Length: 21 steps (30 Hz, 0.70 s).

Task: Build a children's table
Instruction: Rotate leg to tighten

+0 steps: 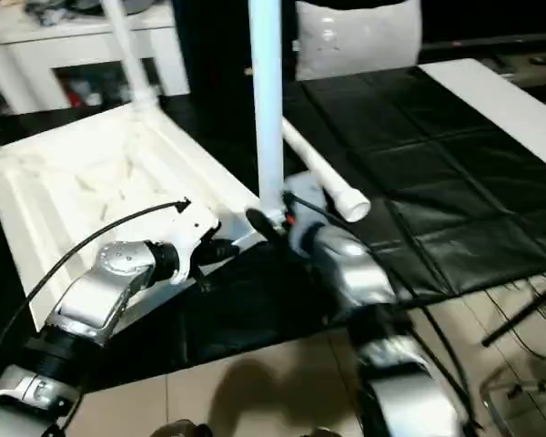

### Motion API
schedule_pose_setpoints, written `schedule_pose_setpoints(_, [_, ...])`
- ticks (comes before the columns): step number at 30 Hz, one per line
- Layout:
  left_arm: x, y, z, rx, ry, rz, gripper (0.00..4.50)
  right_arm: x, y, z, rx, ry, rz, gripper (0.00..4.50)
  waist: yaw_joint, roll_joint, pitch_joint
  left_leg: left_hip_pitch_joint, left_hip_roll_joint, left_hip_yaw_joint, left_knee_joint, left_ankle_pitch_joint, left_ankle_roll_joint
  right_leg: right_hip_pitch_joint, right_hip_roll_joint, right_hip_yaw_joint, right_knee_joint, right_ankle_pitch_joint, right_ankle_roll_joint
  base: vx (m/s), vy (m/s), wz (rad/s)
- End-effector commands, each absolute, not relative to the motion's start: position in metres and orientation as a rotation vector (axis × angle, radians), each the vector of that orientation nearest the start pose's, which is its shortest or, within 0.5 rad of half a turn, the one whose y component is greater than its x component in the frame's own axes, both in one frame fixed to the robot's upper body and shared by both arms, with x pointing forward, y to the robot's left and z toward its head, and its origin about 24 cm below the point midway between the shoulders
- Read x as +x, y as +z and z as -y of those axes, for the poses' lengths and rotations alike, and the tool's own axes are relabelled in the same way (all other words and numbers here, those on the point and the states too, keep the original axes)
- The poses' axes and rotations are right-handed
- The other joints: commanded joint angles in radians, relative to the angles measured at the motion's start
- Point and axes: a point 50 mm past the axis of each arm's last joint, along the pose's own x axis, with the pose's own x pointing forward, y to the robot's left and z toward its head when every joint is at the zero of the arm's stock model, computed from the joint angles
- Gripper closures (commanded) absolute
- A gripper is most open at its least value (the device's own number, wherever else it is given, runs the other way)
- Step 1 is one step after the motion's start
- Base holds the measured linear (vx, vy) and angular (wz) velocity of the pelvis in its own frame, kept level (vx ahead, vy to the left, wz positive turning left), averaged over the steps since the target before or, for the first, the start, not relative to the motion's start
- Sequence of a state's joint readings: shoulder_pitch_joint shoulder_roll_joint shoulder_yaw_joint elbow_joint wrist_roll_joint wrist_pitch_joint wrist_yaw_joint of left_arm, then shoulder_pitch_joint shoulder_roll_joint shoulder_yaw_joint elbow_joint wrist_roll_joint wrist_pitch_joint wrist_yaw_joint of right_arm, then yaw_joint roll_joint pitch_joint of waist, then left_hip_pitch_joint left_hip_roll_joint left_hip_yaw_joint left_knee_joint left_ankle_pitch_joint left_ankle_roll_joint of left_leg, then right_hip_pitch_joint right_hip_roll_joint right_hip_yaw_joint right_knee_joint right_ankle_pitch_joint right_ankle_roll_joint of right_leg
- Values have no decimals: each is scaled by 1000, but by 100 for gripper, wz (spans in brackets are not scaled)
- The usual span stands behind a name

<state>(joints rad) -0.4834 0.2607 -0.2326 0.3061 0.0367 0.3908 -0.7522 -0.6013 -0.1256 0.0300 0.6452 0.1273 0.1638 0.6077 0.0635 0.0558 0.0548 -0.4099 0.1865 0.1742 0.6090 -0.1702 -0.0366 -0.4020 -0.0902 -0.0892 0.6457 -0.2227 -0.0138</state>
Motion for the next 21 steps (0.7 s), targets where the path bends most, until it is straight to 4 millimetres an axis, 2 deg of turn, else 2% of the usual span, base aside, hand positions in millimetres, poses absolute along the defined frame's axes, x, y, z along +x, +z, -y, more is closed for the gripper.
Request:
schedule_pose_setpoints(1, [326,79,-111,374,-948,-285,450,338,65,123,-12,817,-181,9,6,-2,-79,27,40,-12,-55,-96,99,59,-59,51,-73,53,-252,0,0,0])
schedule_pose_setpoints(2, [326,77,-113,383,-976,-293,450,335,66,132,-29,848,-178,9,13,-7,-81,29,42,-11,-54,-109,95,60,-58,53,-73,50,-245,0,0,0])
schedule_pose_setpoints(3, [325,76,-114,396,-1018,-294,450,332,68,141,-46,875,-176,9,23,-1,-80,27,41,-14,-56,-111,95,62,-60,52,-74,41,-235,0,0,0])
schedule_pose_setpoints(5, [323,75,-115,406,-1063,-301,450,330,69,148,-57,892,-175,9,22,-5,-79,28,43,-14,-58,-128,83,60,-59,51,-73,30,-235,0,0,0])
schedule_pose_setpoints(6, [318,71,-118,434,-1157,-322,450,326,72,159,-79,930,-179,9,23,1,-79,28,42,-15,-59,-137,78,59,-60,51,-74,19,-236,0,0,0])
schedule_pose_setpoints(9, [313,68,-121,477,-1266,-334,450,321,76,169,-115,986,-190,9,29,2,-77,31,44,-14,-60,-171,67,57,-60,51,-80,-11,-243,0,0,0])
schedule_pose_setpoints(10, [312,67,-122,492,-1304,-341,450,319,76,172,-137,1008,-196,9,31,-1,-78,32,45,-13,-60,-172,65,58,-60,51,-78,-9,-245,0,0,0])
schedule_pose_setpoints(12, [311,66,-123,515,-1339,-351,450,317,77,174,-174,1036,-196,9,38,2,-78,34,47,-14,-62,-179,61,55,-61,51,-79,-22,-246,0,0,0])
schedule_pose_setpoints(14, [307,64,-125,584,-1447,-362,450,308,77,176,-240,1145,-212,9,51,-1,-78,39,47,-13,-62,-194,55,54,-63,53,-83,-44,-239,0,0,0])
schedule_pose_setpoints(15, [307,63,-125,599,-1471,-363,450,306,76,176,-243,1174,-222,9,53,1,-76,36,49,-13,-64,-195,54,54,-64,53,-80,-42,-241,0,0,0])
schedule_pose_setpoints(19, [306,63,-124,626,-1530,-360,450,302,75,174,-259,1248,-251,9,56,-1,-76,37,51,-15,-67,-216,45,55,-67,53,-82,-65,-244,0,0,0])
schedule_pose_setpoints(21, [306,64,-124,635,-1545,-361,450,301,74,173,-261,1264,-267,25,58,-2,-76,38,51,-14,-67,-214,45,55,-67,53,-82,-68,-245,0,0,0])
